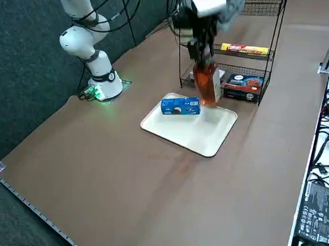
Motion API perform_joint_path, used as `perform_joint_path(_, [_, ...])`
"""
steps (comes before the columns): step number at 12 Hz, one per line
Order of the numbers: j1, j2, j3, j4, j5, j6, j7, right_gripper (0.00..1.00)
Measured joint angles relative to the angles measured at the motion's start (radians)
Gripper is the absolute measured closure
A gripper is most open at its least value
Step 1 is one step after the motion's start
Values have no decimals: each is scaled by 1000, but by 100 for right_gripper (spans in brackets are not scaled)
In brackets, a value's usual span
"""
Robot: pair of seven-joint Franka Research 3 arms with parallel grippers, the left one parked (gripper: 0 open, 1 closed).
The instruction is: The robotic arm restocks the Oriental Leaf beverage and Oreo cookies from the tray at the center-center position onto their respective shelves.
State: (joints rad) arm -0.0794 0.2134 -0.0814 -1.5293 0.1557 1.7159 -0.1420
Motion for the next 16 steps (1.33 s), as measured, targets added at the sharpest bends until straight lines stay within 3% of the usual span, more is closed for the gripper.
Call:
perform_joint_path(6, [15, -87, 2, -26, 279, -152, 5, 41])
perform_joint_path(9, [16, -133, 2, -123, 425, -155, -34, 41])
perform_joint_path(16, [17, -212, 2, -202, 473, -192, -75, 41])
